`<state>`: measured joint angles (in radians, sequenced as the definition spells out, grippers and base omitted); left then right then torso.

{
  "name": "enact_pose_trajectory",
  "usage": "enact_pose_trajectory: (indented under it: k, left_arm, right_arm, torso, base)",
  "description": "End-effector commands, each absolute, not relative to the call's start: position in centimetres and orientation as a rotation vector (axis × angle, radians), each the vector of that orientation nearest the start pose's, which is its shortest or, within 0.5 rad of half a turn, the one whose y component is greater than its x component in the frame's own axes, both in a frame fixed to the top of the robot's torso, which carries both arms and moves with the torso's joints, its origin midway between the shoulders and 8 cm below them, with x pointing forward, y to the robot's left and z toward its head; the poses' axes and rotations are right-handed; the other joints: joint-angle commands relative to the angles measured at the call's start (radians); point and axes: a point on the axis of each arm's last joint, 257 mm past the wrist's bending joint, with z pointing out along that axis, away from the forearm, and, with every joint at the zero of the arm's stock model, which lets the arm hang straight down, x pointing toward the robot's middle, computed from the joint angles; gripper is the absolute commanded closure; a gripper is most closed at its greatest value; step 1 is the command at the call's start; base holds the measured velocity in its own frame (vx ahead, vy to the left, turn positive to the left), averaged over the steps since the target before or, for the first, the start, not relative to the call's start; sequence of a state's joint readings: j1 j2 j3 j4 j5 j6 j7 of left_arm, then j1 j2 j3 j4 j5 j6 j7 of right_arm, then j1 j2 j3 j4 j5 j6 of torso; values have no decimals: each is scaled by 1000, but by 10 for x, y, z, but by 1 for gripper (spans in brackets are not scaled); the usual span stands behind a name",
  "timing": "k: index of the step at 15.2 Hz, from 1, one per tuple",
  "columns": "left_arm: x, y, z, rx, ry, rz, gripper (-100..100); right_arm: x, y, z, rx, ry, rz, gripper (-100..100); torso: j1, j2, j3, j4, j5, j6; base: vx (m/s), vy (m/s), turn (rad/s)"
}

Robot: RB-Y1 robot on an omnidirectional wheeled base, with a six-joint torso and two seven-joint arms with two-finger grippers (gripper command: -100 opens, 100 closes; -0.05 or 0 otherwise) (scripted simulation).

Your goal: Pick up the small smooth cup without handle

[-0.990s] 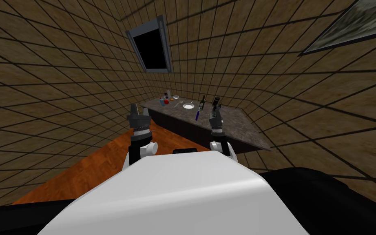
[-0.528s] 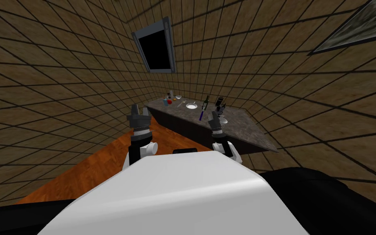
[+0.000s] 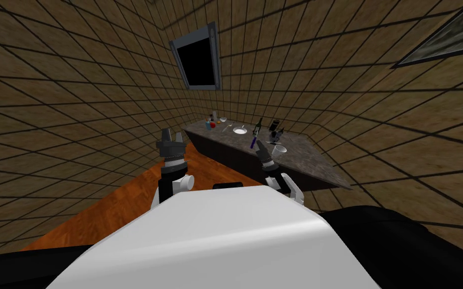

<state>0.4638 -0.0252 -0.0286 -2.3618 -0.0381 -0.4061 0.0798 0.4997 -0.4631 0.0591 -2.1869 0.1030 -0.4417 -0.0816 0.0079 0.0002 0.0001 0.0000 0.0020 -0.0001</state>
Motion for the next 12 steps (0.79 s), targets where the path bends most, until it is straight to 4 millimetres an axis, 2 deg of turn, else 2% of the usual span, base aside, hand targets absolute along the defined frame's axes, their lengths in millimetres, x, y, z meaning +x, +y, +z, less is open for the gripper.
enact_pose_trajectory:
  k: [1,4,5,7,8,11,12]
  left_arm:
    - [346,264,55,-670,576,-1396,0]
    - [346,264,55,-670,576,-1396,0]
    - [346,264,55,-670,576,-1396,0]
    - [346,264,55,-670,576,-1396,0]
    - [346,264,55,-670,576,-1396,0]
    - [346,264,55,-670,576,-1396,0]
    - [346,264,55,-670,576,-1396,0]
  right_arm:
    - [366,-220,-64,368,1212,1270,-100]
    - [365,-219,-67,331,1250,1261,-100]
    - [364,-217,-78,299,1294,1247,-100]
    - [363,-216,-80,268,1324,1239,-100]
    - [362,-216,-91,242,1363,1225,-100]
    - [361,-216,-94,203,1400,1213,-100]
    - [359,-216,-106,168,1446,1195,-100]
  torso:
    - [0,0,0,0,0,0]
    - [0,0,0,0,0,0]
    - [-3,0,0,0,-1,0]
    - [-1,1,0,0,0,0]
    - [-1,0,0,0,0,0]
    - [0,-1,0,0,0,0]
    - [-2,-1,0,0,0,0]
  base:
    - [8,112,44]
    - [1,88,16]
    - [-8,84,40]
    - [-4,96,32]
    - [9,112,46]
    - [15,93,12]
    - [10,82,41]
